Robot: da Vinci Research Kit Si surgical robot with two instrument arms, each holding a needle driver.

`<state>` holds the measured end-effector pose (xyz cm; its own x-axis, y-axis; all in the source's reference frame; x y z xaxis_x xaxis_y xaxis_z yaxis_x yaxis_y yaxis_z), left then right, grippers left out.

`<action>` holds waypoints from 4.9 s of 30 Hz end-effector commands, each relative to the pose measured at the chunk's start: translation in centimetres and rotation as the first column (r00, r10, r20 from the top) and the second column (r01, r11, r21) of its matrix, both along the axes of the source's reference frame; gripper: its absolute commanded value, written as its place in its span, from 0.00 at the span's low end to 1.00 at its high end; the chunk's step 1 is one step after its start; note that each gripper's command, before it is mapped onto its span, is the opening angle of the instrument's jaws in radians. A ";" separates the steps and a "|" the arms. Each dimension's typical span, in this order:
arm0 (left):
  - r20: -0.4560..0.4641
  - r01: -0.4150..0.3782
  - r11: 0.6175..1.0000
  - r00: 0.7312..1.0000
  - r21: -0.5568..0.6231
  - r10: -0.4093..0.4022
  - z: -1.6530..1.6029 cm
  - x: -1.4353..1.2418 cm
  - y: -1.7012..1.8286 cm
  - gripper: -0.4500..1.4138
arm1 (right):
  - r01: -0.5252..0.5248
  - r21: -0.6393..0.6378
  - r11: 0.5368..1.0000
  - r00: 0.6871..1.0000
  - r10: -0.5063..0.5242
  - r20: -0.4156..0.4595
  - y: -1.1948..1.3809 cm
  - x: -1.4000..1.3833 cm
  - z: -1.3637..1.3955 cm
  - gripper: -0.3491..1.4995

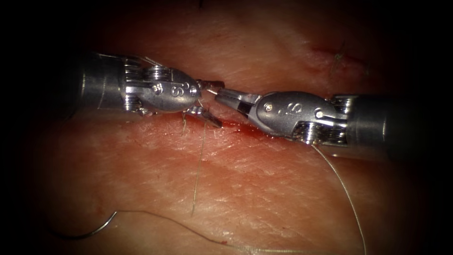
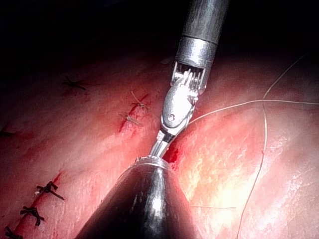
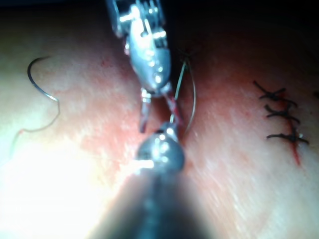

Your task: Wound Closure

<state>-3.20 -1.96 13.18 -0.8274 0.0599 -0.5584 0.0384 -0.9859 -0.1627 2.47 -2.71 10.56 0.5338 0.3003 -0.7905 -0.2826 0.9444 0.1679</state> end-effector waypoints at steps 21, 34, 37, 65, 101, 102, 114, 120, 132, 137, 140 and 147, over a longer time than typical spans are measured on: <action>0.080 -0.079 0.973 0.992 -0.216 0.098 -0.11 0.70 0.11 0.00 | -0.020 0.024 1.000 0.991 0.023 -0.132 0.19 -1.04 -0.55 0.83; 0.229 -0.155 0.933 0.944 -0.326 0.237 -0.47 0.91 0.02 0.00 | -0.029 0.025 0.999 0.982 0.034 -0.187 0.72 -0.85 -0.27 0.00; 0.257 -0.136 0.922 0.936 -0.364 0.239 -0.69 0.89 0.07 0.00 | 0.029 0.023 0.999 0.979 -0.023 -0.202 0.69 -0.38 0.03 0.00; 0.348 -0.094 0.866 0.890 -0.490 0.293 -1.05 -0.14 -0.71 0.00 | 0.208 0.083 0.975 0.929 -0.170 -0.330 0.24 1.13 1.27 0.00; 0.417 -0.134 0.883 0.843 -0.451 0.341 0.50 -0.20 -1.11 0.00 | 0.186 0.344 0.920 0.632 0.156 -0.759 0.67 1.43 1.19 0.00; 0.418 -0.135 0.883 0.842 -0.451 0.342 0.58 -0.18 -1.11 0.00 | 0.186 0.346 0.920 0.617 0.164 -0.769 0.67 1.39 1.16 0.00; 0.426 -0.138 0.887 0.838 -0.440 0.342 0.99 0.07 -1.02 0.00 | 0.312 0.331 0.890 0.497 0.144 -0.856 0.71 1.05 0.70 0.50; 0.422 -0.137 0.886 0.840 -0.443 0.342 1.13 0.15 -0.89 0.00 | 0.402 0.283 0.871 0.439 0.089 -0.894 0.56 0.89 0.54 0.54; 0.403 -0.121 0.891 0.860 -0.438 0.315 1.40 0.51 -0.54 0.00 | 0.490 0.140 0.860 0.455 -0.116 -0.883 0.44 0.50 0.65 0.50; 0.401 -0.111 0.896 0.866 -0.430 0.300 1.49 0.65 -0.46 0.00 | 0.563 0.096 0.821 0.461 -0.215 -0.861 0.27 0.53 0.73 0.51; 0.398 -0.109 0.897 0.868 -0.429 0.296 1.50 0.69 -0.48 0.00 | 0.608 0.073 0.790 0.475 -0.289 -0.831 0.16 0.54 0.78 0.55; 0.391 -0.106 0.896 0.873 -0.431 0.291 1.47 0.78 -0.52 0.00 | 0.774 -0.013 0.633 0.429 -0.541 -0.723 -0.20 0.60 1.04 0.62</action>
<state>-2.37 -2.46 14.59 -0.4649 -0.3754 -0.8019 0.2153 -0.9264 0.3088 3.01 -2.90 11.53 0.1001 0.3294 -0.9389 0.6931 0.6540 0.3033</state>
